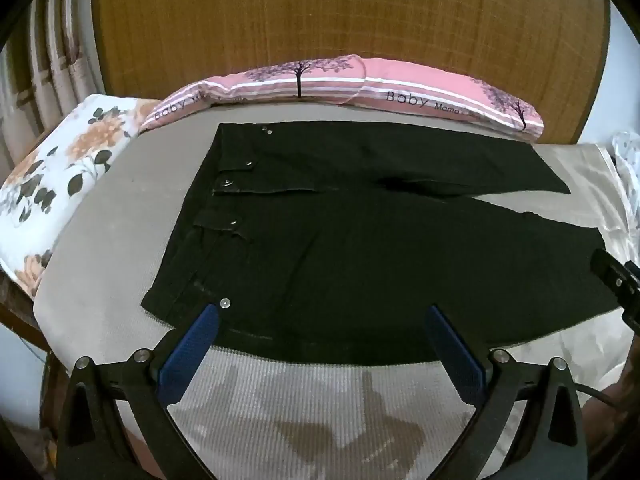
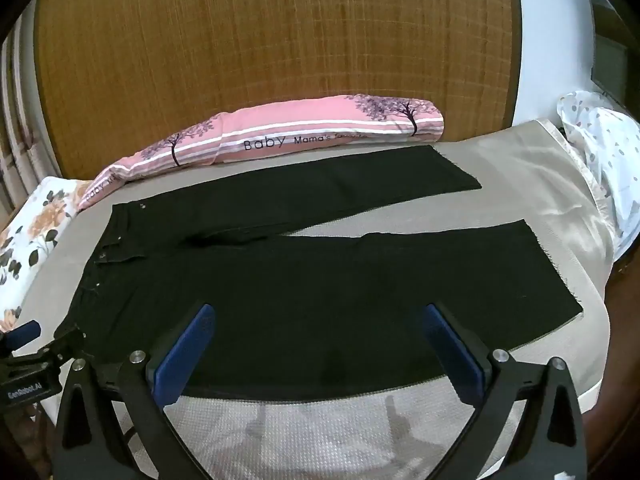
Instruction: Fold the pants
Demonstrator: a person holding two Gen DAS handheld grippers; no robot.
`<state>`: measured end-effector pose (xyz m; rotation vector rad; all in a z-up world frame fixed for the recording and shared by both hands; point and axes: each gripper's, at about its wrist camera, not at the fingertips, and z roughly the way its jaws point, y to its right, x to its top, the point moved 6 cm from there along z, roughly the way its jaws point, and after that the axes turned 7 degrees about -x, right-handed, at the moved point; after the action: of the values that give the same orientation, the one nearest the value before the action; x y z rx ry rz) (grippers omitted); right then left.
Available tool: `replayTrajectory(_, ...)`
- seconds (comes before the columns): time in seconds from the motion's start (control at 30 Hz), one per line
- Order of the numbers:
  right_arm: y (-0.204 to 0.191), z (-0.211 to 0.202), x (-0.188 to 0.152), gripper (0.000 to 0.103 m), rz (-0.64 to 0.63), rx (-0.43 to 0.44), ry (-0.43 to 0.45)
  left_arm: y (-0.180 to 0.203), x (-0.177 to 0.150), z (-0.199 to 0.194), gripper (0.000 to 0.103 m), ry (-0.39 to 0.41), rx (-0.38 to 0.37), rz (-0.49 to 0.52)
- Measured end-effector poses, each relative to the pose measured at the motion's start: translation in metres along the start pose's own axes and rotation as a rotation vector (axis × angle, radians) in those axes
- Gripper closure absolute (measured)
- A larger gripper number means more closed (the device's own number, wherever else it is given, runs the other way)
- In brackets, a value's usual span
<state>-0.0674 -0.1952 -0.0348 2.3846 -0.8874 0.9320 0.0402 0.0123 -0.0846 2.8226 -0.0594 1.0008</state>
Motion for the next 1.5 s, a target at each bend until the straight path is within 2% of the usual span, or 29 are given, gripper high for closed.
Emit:
replayTrajectory(0.23,0.003,0.002,0.001,0.000,-0.001,0.014,0.024,0.001,0.005,0.000,0.001,0.012,0.014,-0.010)
replayTrajectory(0.37,0.001,0.005,0.013,0.000,-0.013,0.028,0.030,0.002,0.008,-0.001,0.001,0.028,0.012,0.001)
replayTrajectory(0.5,-0.003,0.011,0.016,0.000,-0.034,0.046,0.035,0.006,0.007,0.001,0.001,0.010,-0.001,-0.005)
replayTrajectory(0.67,-0.008,0.014,0.013,0.000,-0.062,0.063,0.039,0.008,0.007,0.006,0.001,-0.009,0.041,0.015)
replayTrajectory(0.87,-0.008,0.013,0.008,0.000,-0.065,0.081,0.043,0.012,0.010,0.010,0.001,-0.008,0.042,0.023)
replayTrajectory(1.5,-0.001,0.025,0.001,0.000,-0.042,0.041,-0.008,0.007,0.010,0.013,0.001,-0.014,0.043,-0.009)
